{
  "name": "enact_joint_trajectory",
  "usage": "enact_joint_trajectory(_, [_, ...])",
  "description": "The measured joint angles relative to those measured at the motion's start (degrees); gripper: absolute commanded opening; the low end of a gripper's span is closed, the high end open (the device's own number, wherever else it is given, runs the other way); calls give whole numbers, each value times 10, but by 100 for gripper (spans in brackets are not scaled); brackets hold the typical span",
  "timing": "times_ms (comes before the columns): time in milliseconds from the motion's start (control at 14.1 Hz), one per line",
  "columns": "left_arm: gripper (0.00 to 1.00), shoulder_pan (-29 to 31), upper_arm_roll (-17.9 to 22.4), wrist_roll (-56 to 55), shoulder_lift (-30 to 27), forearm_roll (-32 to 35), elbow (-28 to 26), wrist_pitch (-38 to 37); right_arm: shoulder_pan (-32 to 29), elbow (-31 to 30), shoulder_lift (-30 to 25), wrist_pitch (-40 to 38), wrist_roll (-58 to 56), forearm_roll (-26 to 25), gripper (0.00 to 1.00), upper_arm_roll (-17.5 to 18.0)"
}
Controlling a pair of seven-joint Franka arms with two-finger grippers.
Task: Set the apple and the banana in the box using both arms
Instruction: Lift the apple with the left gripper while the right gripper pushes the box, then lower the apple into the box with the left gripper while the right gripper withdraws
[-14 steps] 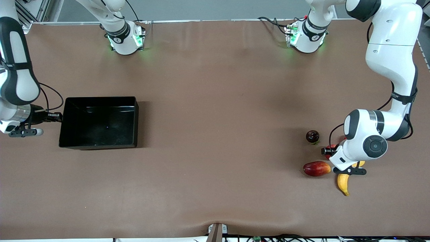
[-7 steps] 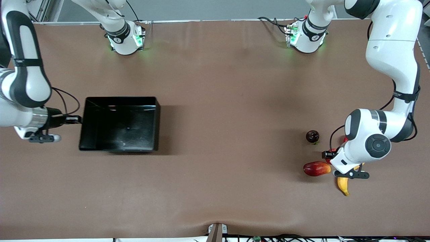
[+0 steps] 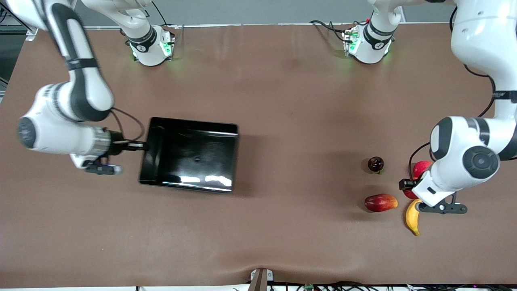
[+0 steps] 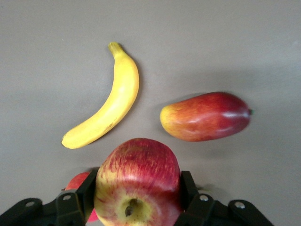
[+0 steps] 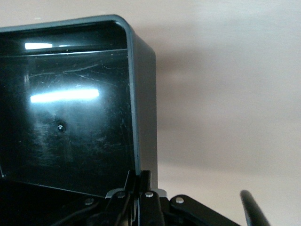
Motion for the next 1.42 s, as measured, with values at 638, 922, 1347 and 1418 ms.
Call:
enact_joint_trajectory(638, [0,-4,-45,-46,-97,-48,9,-166,258,-10,36,178,205,3,0,1])
enact_joint_trajectory(922, [0,-10,-115,-152,-112,-48,5,-222,295,-10,80,233,219,3,0,-1])
enact_joint_trajectory(1347, [0,-12,-176,-268,-146,-62,-98,-137,294,-8,104,256,218,3,100,-9])
enact_joint_trajectory(1418, [0,-12,-192,-307,-149,-63,-120,-111,294,-4,104,256,218,3,100,-10])
